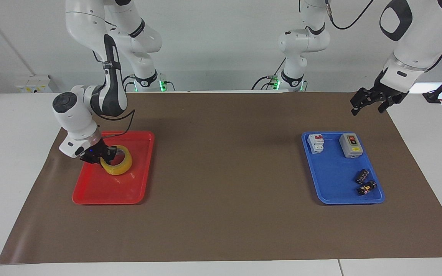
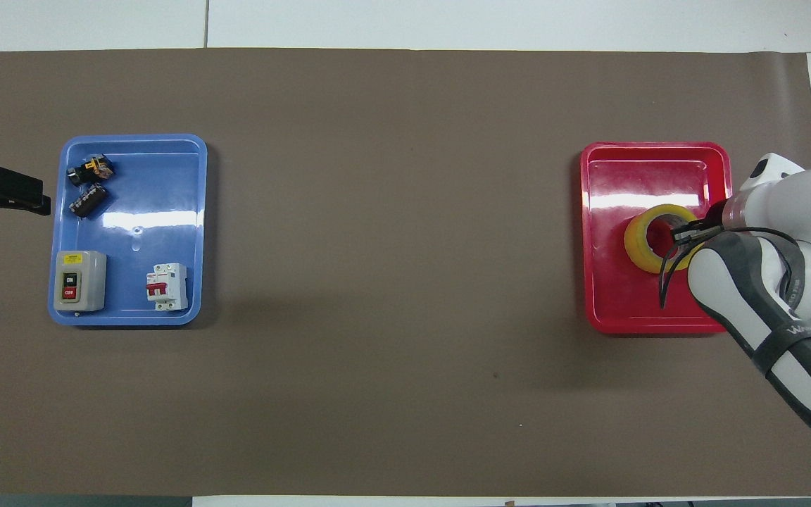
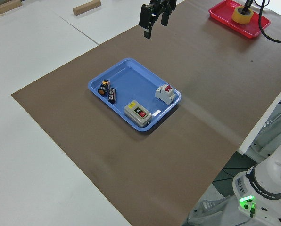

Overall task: Place and move tape with both arms
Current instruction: 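Carry the tape with the right gripper and lower it into the red tray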

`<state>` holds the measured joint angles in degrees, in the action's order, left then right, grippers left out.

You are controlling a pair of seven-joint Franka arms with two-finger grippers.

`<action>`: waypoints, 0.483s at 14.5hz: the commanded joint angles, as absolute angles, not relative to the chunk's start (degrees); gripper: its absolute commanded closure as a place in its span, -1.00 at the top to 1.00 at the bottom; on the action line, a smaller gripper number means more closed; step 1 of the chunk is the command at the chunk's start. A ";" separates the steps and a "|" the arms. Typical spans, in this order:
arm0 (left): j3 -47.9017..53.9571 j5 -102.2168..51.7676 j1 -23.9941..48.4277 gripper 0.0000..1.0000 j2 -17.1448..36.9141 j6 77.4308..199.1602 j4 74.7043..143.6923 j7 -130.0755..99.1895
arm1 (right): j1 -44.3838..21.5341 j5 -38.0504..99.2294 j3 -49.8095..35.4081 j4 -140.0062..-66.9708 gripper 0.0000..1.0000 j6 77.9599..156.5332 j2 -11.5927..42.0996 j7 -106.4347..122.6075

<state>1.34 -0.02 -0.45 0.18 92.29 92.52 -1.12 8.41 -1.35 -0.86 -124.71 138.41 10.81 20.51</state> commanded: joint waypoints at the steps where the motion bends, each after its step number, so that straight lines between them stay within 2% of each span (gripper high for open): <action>1: 1.14 -1.41 -0.70 1.00 -1.49 92.99 94.48 -0.62 | 9.49 -1.49 -1.58 -126.83 -1.00 139.74 8.70 22.67; 7: 1.14 -1.41 -0.70 1.00 -1.49 92.99 94.39 -0.62 | 9.58 -1.49 -1.58 -126.83 -1.00 143.17 10.11 23.20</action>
<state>1.34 -0.02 -0.45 0.18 92.29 92.53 -1.12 8.48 -1.35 -0.86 -125.89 142.05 10.89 21.72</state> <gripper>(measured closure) 0.000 0.789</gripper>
